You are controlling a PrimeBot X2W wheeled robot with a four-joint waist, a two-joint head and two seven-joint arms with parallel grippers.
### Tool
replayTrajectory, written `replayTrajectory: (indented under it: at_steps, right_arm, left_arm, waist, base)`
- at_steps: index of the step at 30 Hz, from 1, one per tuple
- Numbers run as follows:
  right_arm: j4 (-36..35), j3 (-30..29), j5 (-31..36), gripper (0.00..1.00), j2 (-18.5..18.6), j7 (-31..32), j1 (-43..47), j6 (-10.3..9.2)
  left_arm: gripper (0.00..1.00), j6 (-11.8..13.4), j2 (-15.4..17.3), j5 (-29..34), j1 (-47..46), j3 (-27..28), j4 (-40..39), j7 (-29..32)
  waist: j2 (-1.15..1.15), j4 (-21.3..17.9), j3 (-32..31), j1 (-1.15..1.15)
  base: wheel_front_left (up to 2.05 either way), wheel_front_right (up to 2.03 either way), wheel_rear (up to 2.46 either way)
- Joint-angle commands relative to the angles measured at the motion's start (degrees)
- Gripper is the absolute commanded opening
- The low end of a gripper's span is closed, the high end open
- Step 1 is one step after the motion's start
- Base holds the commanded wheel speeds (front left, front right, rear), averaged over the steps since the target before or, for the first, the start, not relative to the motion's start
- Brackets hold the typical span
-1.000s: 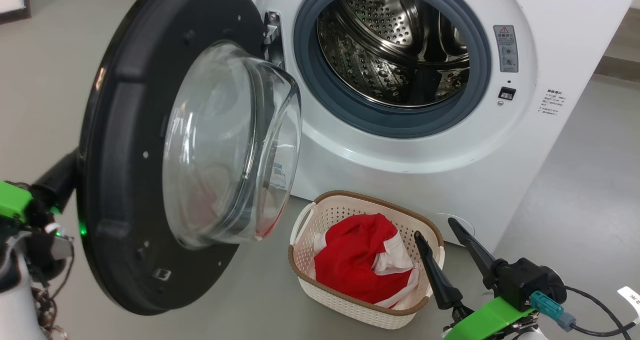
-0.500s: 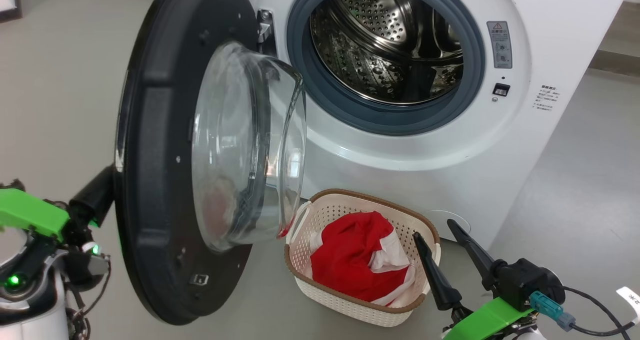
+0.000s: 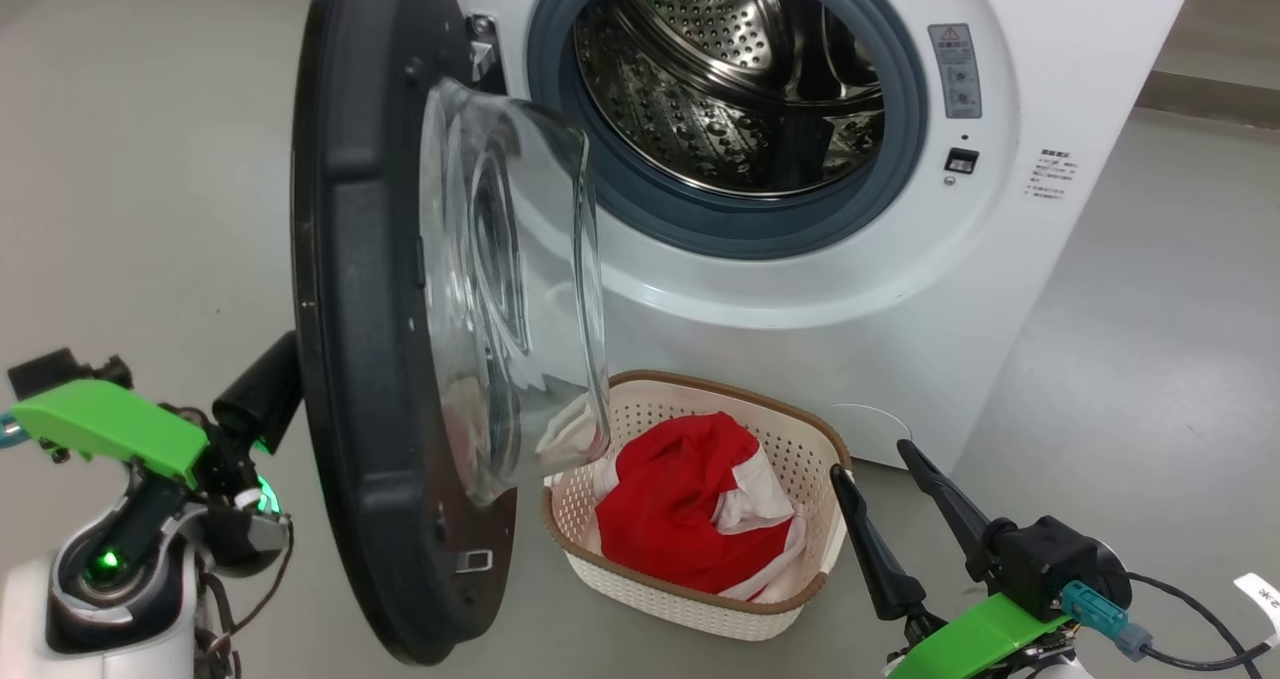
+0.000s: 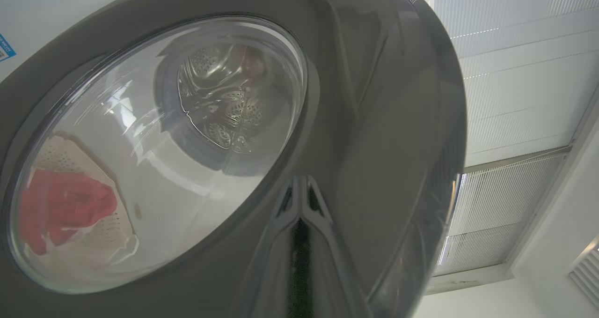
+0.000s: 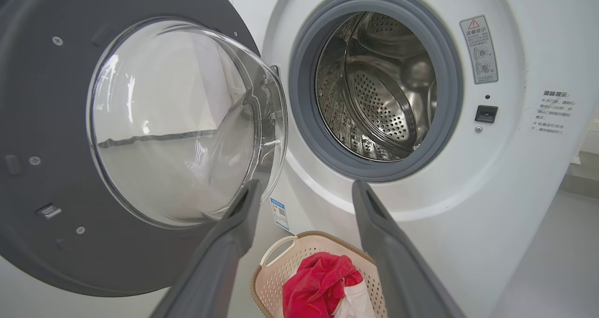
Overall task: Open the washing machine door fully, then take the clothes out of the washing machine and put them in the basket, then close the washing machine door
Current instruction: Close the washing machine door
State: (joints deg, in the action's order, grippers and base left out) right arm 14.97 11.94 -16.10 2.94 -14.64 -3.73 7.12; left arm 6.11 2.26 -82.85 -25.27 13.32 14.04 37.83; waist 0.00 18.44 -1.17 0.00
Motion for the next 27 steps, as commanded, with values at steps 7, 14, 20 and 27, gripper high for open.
replayTrajectory:
  at_steps: [7, 14, 20, 27]
  right_arm:
    - [-0.94, 1.05, -0.26, 1.00, -0.06, -0.36, -2.28, 0.36]
    - [-0.68, 0.80, -0.11, 1.00, -0.06, -0.36, -2.12, 0.36]
    - [-0.61, 0.69, -0.01, 1.00, -0.06, -0.36, -1.95, 0.36]
    - [-0.60, 0.73, -0.36, 1.00, -0.06, -0.36, -1.36, 0.36]
  left_arm:
    - [0.00, -0.19, 0.63, -2.38, 0.36, -1.61, -3.22, -0.83]
    - [0.00, -0.34, 0.62, -4.02, 0.99, -3.47, -3.93, -2.01]
    - [0.00, -0.33, 0.62, -4.52, 1.50, -4.19, -4.31, -2.75]
    - [0.13, -1.06, 0.96, -3.60, 2.59, -4.14, -4.95, -3.72]
  waist:
    - [0.00, -1.94, 0.42, 0.00]
    - [0.00, -3.26, 0.34, 0.00]
    - [0.00, -3.85, -0.02, 0.00]
    - [0.00, -3.50, -0.47, 0.00]
  base:
    - [0.00, 0.00, 0.00]
    - [0.00, 0.00, 0.00]
    - [0.00, 0.00, 0.00]
    - [0.00, 0.00, 0.00]
